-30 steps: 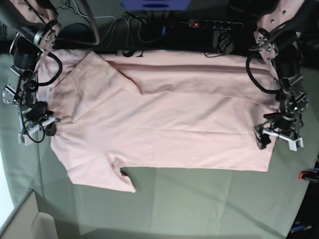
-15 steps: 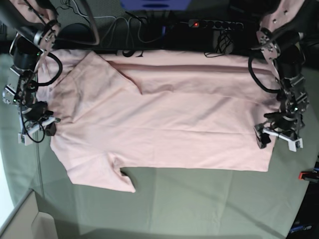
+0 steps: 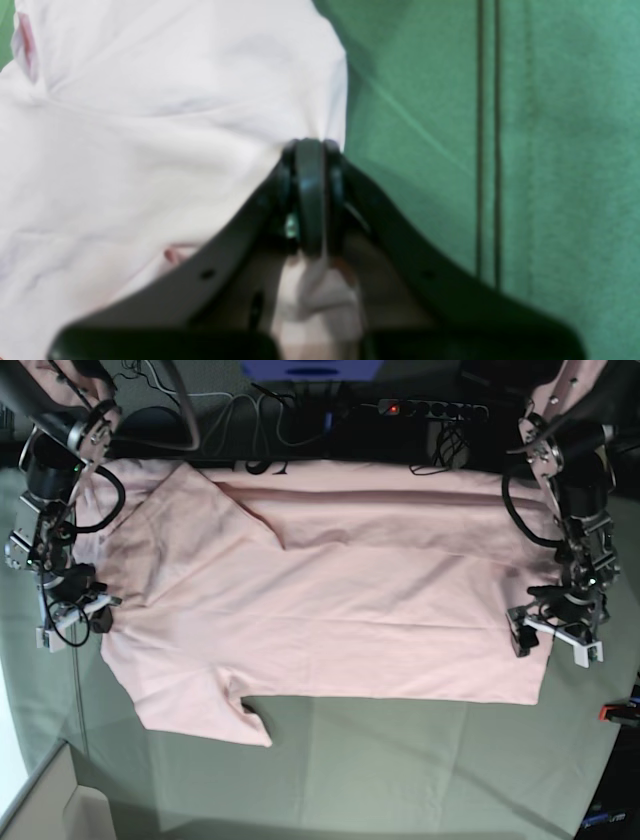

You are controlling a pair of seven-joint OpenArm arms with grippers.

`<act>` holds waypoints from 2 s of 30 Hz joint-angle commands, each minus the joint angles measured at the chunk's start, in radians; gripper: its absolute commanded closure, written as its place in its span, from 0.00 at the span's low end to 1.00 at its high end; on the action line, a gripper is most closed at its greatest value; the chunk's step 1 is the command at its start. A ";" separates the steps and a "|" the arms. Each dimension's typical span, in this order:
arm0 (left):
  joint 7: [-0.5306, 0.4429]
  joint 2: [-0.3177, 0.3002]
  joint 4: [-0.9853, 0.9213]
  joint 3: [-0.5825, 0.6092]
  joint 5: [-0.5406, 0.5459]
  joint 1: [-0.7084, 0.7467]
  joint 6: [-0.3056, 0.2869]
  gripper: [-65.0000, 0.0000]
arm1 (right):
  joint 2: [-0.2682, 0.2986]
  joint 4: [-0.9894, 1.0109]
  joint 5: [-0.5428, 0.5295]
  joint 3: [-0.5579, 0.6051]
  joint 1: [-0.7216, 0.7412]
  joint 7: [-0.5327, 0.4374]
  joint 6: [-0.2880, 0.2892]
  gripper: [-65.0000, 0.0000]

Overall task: Layout the t-shirt on the table in an organized manner, then fold the t-shirt properly
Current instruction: 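Grasp the shirt side edges with both grippers, then lift the grasped edges with both grippers and fold them over the body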

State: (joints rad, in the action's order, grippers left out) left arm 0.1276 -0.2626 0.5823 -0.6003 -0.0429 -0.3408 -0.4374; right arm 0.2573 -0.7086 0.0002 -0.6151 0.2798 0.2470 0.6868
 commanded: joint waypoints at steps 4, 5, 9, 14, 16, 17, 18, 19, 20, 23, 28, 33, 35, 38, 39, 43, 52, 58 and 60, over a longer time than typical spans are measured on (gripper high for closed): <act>0.022 -0.007 0.005 -0.002 0.007 -0.008 -0.005 0.00 | 0.017 -0.013 -0.002 -0.001 0.020 -0.011 0.011 1.00; 0.022 -0.007 0.005 -0.002 0.007 -0.008 -0.005 0.00 | 0.017 -0.013 -0.002 -0.001 0.020 -0.010 0.011 1.00; 0.022 -0.010 0.005 0.001 0.007 -0.008 -0.010 0.00 | 0.017 -0.013 -0.002 -0.001 0.020 -0.008 0.011 1.00; 0.017 -0.010 0.005 0.003 0.007 -0.007 -0.011 0.00 | 0.017 -0.013 -0.002 -0.001 0.019 -0.008 0.011 1.00; 0.017 -0.010 0.005 0.003 0.005 -0.007 -0.011 0.04 | 0.017 -0.013 -0.002 -0.001 0.019 -0.007 0.011 1.00; 0.017 -0.010 0.005 0.003 0.005 -0.008 -0.011 0.16 | 0.017 -0.013 -0.002 -0.001 0.019 -0.007 0.011 1.00; 0.016 -0.010 0.005 0.000 0.005 -0.010 -0.010 0.31 | 0.017 -0.013 -0.002 -0.001 0.019 -0.005 0.011 1.00; 0.016 -0.010 0.005 0.000 0.007 -0.011 -0.005 0.44 | 0.017 -0.013 -0.002 -0.001 0.019 -0.005 0.011 1.00; 0.016 -0.008 0.005 -0.002 0.007 -0.013 -0.004 0.54 | 0.017 -0.013 -0.002 -0.001 0.019 -0.005 0.011 1.00; 0.016 -0.008 0.005 -0.002 0.007 -0.014 -0.001 0.57 | 0.017 -0.013 -0.002 -0.001 0.019 -0.005 0.011 1.00; 0.016 -0.008 0.005 -0.002 0.007 -0.014 0.001 0.58 | 0.017 -0.013 -0.002 -0.001 0.019 -0.007 0.011 1.00; 0.016 -0.007 0.006 -0.004 0.010 -0.014 0.001 0.86 | 0.017 -0.013 -0.002 -0.001 0.019 -0.008 0.011 1.00; 0.016 -0.005 0.008 -0.004 0.028 -0.014 0.001 1.00 | 0.017 -0.013 -0.002 -0.001 0.019 -0.007 0.011 1.00; 0.022 -0.008 0.012 -0.004 0.079 -0.010 -0.001 0.99 | 0.017 -0.013 -0.002 -0.001 0.019 -0.005 0.011 1.00; 0.024 -0.008 0.015 -0.004 0.096 -0.008 -0.002 1.00 | 0.017 -0.013 -0.002 -0.001 0.019 -0.005 0.011 1.00; 0.025 -0.010 0.017 -0.002 0.136 -0.008 -0.007 1.00 | 0.017 -0.013 -0.002 -0.007 0.017 -0.010 0.011 1.00; 0.025 -0.010 0.017 -0.002 0.136 -0.007 -0.008 1.00 | 0.038 -0.150 -0.006 -0.010 -0.043 -0.002 0.011 1.00; 0.025 -0.008 0.018 -0.076 0.137 -0.007 -0.010 1.00 | -0.006 -0.336 -0.006 -0.007 -0.133 -0.001 0.011 1.00; 0.025 -0.008 0.018 -0.093 0.137 -0.005 -0.011 1.00 | -0.022 -0.371 -0.006 -0.004 -0.152 -0.001 0.011 1.00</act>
State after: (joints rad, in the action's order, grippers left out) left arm 0.1757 -0.2520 0.5842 -0.6903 0.0837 -0.3271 -0.4484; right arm 0.2184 -1.0618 0.0128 -0.6170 0.1146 0.2699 0.7013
